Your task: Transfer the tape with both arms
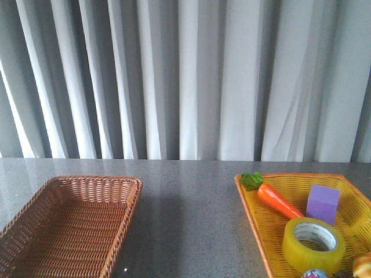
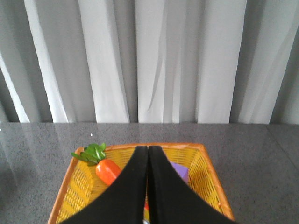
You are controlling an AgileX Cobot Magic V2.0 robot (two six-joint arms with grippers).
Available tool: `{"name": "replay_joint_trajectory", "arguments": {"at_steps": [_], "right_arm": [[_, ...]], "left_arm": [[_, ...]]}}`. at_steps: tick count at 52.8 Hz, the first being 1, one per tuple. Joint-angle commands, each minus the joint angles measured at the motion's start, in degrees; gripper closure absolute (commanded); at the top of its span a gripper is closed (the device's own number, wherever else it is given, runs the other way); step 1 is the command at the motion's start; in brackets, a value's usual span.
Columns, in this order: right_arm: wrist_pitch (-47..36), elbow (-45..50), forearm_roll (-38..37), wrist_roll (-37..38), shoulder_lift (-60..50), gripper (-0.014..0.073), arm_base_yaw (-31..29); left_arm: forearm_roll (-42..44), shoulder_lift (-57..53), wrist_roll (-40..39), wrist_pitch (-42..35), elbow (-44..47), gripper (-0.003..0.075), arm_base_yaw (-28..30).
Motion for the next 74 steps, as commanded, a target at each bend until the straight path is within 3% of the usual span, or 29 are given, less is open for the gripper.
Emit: {"name": "replay_joint_trajectory", "arguments": {"at_steps": [1, 5, 11, 20, 27, 34, 43, 50, 74], "right_arm": [[-0.72, -2.06, 0.50, -0.48, 1.52, 0.0563, -0.07], [1.94, -2.16, 0.50, -1.11, 3.13, 0.0513, -0.07], [7.73, -3.68, 0.50, -2.25, 5.73, 0.0368, -0.07], [10.95, -7.00, 0.09, -4.04, 7.84, 0.0060, -0.07], [10.23, -9.68, -1.33, -2.96, 10.48, -0.0066, -0.32], [14.81, -15.74, -1.63, -0.28, 18.15, -0.0062, -1.94], [27.73, -28.08, -0.77, -0.86, 31.85, -0.0010, -2.84], [32.87, -34.59, 2.52, -3.17, 40.66, 0.0021, -2.77], [36.97, -35.60, 7.30, -11.13, 52.37, 0.0024, -2.77]], "left_arm": [[-0.59, 1.08, -0.66, -4.01, -2.12, 0.0702, -0.48], [-0.59, 2.29, -0.66, -4.07, -2.12, 0.0658, -0.48], [-0.59, 4.21, -0.66, -4.45, -2.12, 0.0555, -0.48], [-0.59, 6.85, -0.66, -3.06, -2.12, 0.0308, -0.48], [-0.95, 8.79, -0.72, -0.74, -2.12, 0.0183, -0.48], [-3.62, 9.42, -0.72, 3.45, -2.12, 0.0172, -0.48], [-4.03, 9.42, -0.66, 7.93, -2.12, 0.0183, -0.48], [-4.02, 9.42, -0.66, 10.03, -1.96, 0.0185, -0.48], [-4.02, 9.42, -0.66, 12.71, -1.96, 0.0185, -0.48]]}}
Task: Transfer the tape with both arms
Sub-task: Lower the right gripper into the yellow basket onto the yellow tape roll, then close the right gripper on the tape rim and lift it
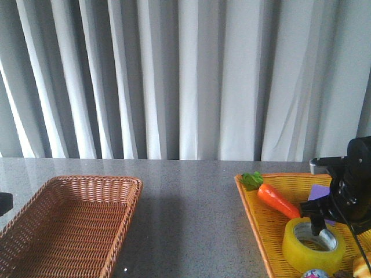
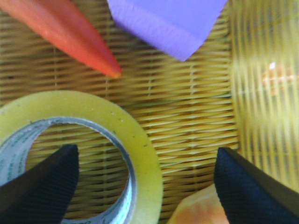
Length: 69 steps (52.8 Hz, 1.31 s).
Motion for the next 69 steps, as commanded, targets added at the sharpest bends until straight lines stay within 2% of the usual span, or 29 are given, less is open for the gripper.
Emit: {"name": "replay_joint_trajectory", "arguments": {"at_steps": [1, 12, 17, 31, 36, 53, 61, 69], "right_arm": [[-1.15, -1.89, 0.51, -1.55, -1.76, 0.0024, -0.28], [-1.36, -2.00, 0.57, -1.55, 0.13, 0.0073, -0.28], [-1.11, -2.00, 0.57, -1.60, 0.91, 0.0141, -0.28], [-0.62, -2.00, 0.57, -4.33, 0.94, 0.0440, -0.28], [-0.14, -2.00, 0.57, -4.33, 0.70, 0.0503, -0.28], [0.41, -4.38, 0.18, -4.33, -5.62, 0.0512, 1.20], [2.64, -12.60, 0.42, -4.91, -8.50, 0.0505, 5.67], [4.09, -22.01, 1.34, -6.78, -8.58, 0.0497, 13.67]], "left_arm": [[-0.86, -0.75, -0.49, -3.34, -1.94, 0.0185, -0.48], [-0.86, -0.75, -0.49, -3.29, -1.94, 0.0185, -0.48], [-0.86, -0.75, -0.49, -3.29, -1.94, 0.0185, -0.48], [-0.86, -0.75, -0.49, -3.29, -1.94, 0.0185, -0.48], [-0.86, -0.75, -0.49, -3.29, -1.94, 0.0185, -0.48], [-0.86, -0.75, -0.49, -3.70, -1.94, 0.0185, -0.48], [-0.91, -0.75, -0.49, -3.90, -1.94, 0.0185, -0.48], [-0.91, -0.75, -0.49, -3.35, -1.94, 0.0185, -0.48]]}}
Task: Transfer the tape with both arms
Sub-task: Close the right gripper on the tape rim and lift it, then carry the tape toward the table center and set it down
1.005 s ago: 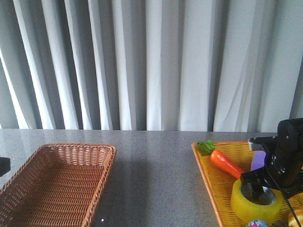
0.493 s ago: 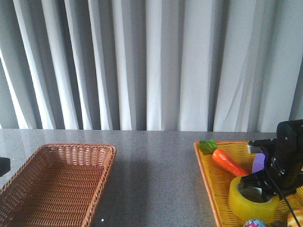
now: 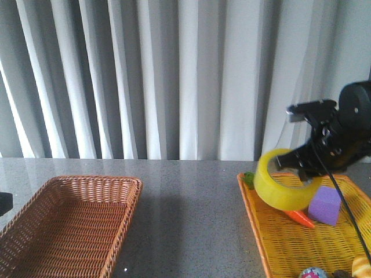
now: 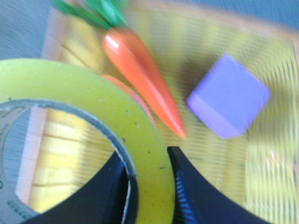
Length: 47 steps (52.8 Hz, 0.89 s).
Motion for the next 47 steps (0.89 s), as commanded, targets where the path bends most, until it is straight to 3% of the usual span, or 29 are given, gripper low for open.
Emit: {"name": "replay_joint_trajectory", "arguments": {"at_steps": [1, 9, 21, 47], "right_arm": [[-2.22, -6.56, 0.61, -1.60, -3.11, 0.0496, 5.13], [-3.84, -8.08, 0.61, -1.60, -0.64, 0.0494, 11.82], [-2.67, -8.08, 1.90, 0.72, 8.30, 0.0488, 16.46], [-1.86, -8.08, 1.04, 1.35, 19.27, 0.0454, 17.97]], "left_arm": [[-0.86, -0.75, -0.49, -3.23, -1.94, 0.0185, -0.48], [-0.86, -0.75, -0.49, -1.97, -1.94, 0.0185, -0.48], [-0.86, -0.75, -0.49, -0.86, -1.94, 0.0185, -0.48], [-0.86, -0.75, -0.45, -0.32, -1.94, 0.0185, -0.48]]}}
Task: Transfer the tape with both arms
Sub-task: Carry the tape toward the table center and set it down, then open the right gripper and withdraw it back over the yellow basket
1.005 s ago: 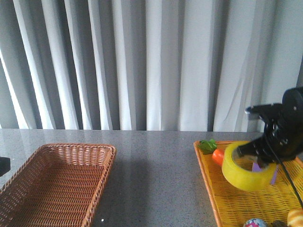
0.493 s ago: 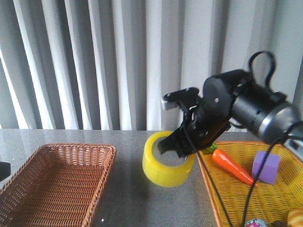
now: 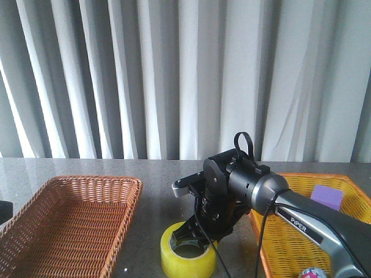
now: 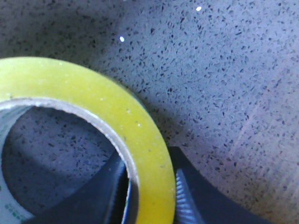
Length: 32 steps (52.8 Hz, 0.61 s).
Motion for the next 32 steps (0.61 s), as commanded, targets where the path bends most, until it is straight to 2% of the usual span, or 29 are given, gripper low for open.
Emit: {"name": "replay_joint_trajectory", "arguments": {"at_steps": [1, 8, 23, 27, 32], "right_arm": [[-1.98, -1.79, -2.13, 0.23, -3.57, 0.0447, -0.24], [-0.18, -2.35, -2.61, -0.64, -3.51, 0.0361, -0.36], [0.22, -7.05, -2.16, 2.53, -5.32, 0.0060, -0.44], [0.16, -8.25, -2.36, 2.90, -7.65, 0.0020, -0.44], [-0.42, -8.40, -4.31, 2.83, -12.11, 0.0008, -0.88]], "left_arm": [[-0.73, -0.75, -0.45, -3.31, -1.94, 0.0185, -0.48], [-0.73, -0.75, -0.45, -3.31, -1.94, 0.0185, -0.48], [-0.73, -0.75, -0.45, -2.91, -1.94, 0.0185, -0.48], [-0.73, -0.75, -0.45, -2.51, -1.94, 0.0185, -0.48], [-0.73, -0.75, -0.45, -2.38, -1.94, 0.0185, -0.48]]}}
